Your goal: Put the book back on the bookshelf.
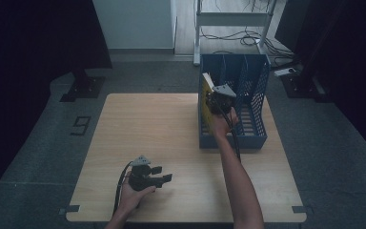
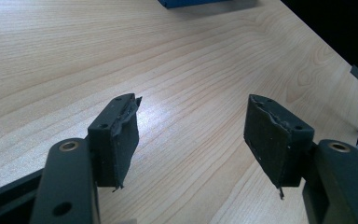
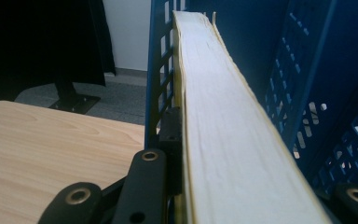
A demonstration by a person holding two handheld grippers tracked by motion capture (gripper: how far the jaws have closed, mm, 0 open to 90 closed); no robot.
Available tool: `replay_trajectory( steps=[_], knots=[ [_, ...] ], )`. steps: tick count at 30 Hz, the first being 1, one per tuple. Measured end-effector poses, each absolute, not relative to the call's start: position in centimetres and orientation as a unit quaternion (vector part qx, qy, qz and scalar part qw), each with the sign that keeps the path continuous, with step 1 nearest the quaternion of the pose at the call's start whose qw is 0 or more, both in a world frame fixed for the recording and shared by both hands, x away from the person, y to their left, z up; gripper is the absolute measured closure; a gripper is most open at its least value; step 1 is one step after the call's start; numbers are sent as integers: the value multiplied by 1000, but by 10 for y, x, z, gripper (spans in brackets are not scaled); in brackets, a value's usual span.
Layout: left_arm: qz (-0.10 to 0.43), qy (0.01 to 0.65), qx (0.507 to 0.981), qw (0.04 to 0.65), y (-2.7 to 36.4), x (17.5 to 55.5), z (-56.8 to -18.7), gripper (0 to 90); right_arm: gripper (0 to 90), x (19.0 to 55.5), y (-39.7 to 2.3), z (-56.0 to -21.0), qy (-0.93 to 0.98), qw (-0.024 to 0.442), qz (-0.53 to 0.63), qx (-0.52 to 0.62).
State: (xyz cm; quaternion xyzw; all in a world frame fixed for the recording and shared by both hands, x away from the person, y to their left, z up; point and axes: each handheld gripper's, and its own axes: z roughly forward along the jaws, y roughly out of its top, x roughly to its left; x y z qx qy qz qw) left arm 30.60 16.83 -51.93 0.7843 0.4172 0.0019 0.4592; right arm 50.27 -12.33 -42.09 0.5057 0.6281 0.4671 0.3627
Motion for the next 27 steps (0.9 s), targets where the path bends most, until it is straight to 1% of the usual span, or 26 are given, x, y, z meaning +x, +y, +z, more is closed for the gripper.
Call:
replay_trajectory(
  steps=[10, 21, 27],
  knots=[
    [-2, 421, 781, 461, 171, 308, -521, 350, 751, 519, -122, -421, 619, 367, 469, 512],
    [-7, 426, 780, 459, 172, 310, -523, 350, 751, 528, -118, -427, 608, 374, 467, 522],
    [-7, 429, 778, 459, 174, 311, -524, 351, 751, 533, -118, -424, 603, 377, 472, 522]
  ],
)
